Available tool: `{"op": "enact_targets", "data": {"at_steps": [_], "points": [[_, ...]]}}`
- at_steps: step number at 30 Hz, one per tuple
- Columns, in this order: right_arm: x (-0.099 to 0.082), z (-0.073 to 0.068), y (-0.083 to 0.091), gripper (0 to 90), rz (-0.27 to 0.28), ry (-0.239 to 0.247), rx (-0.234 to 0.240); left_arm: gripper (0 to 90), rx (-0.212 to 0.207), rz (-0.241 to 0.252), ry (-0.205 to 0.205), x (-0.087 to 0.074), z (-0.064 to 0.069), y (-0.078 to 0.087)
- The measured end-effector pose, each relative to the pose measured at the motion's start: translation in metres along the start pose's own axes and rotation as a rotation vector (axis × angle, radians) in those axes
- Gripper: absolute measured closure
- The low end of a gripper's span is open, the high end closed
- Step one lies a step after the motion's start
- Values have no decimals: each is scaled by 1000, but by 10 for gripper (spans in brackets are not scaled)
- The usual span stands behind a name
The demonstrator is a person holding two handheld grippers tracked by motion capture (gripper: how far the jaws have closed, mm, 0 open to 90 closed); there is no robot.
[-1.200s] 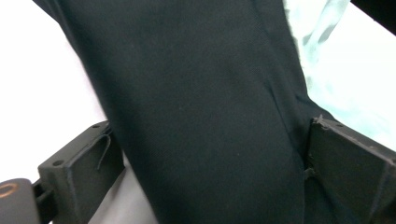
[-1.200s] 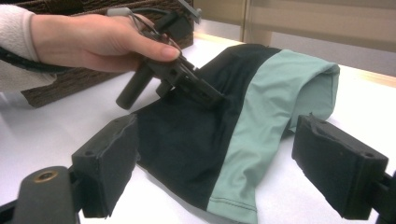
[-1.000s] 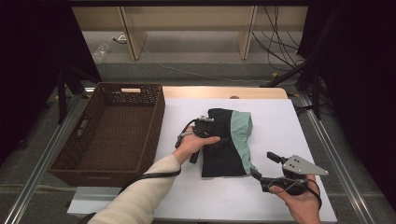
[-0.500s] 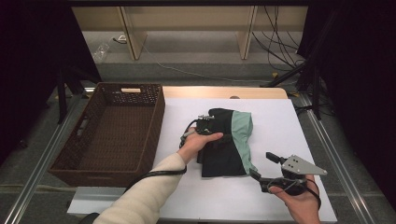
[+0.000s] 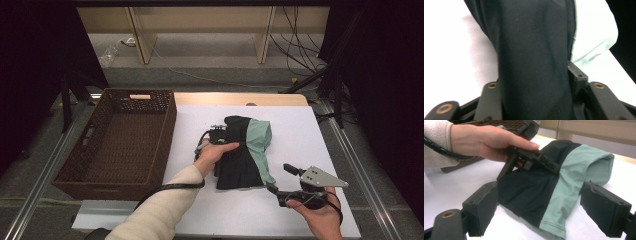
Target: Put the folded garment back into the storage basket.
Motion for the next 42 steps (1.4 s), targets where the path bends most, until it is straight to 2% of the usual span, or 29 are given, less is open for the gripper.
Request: {"op": "enact_targets", "data": {"at_steps": [3, 6, 9, 10, 11, 13, 19, 22, 27, 28, 31, 36, 42], "points": [[0, 0, 0, 163, 3, 2, 2, 624, -19, 25, -24, -3, 2, -1], [1, 0, 0, 163, 7, 1, 8, 670, -35, 35, 6, -1, 1, 0], [0, 0, 0, 164, 3, -3, 6, 710, -49, 29, 3, 0, 3, 1], [0, -1, 0, 164, 4, 0, 7, 723, -64, 27, 14, 3, 4, 3], [1, -1, 0, 164, 5, -1, 9, 732, -75, 27, 4, 4, 6, 4], [1, -1, 1, 164, 7, -2, 11, 738, -90, 26, -9, 6, 9, 5], [1, -1, 1, 164, 10, -2, 14, 752, -133, 20, 18, 13, 21, 13], [1, -1, 1, 165, 12, -5, 15, 755, -140, 16, 21, 16, 24, 17], [1, -1, 1, 165, 13, -7, 16, 755, -167, 13, 11, 24, 33, 28], [1, -1, 1, 165, 13, -7, 16, 755, -173, -3, -2, 26, 36, 33], [1, -1, 1, 165, 13, -7, 17, 755, -155, -26, -25, 29, 37, 40], [1, -1, 1, 165, 13, -10, 19, 757, -105, -17, -69, 37, 35, 51], [1, -1, 1, 165, 12, -12, 19, 758, -106, -12, -97, 43, 39, 64]]}}
Point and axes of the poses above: each handheld gripper's, and its own axes: y roughly backward along the jaws, x roughly out of its top, z roughly to its right, the point moved 8 cm from there along -y, roughly forward along the jaws, and after that the axes turned 9 degrees about z, right-handed, at the moved point
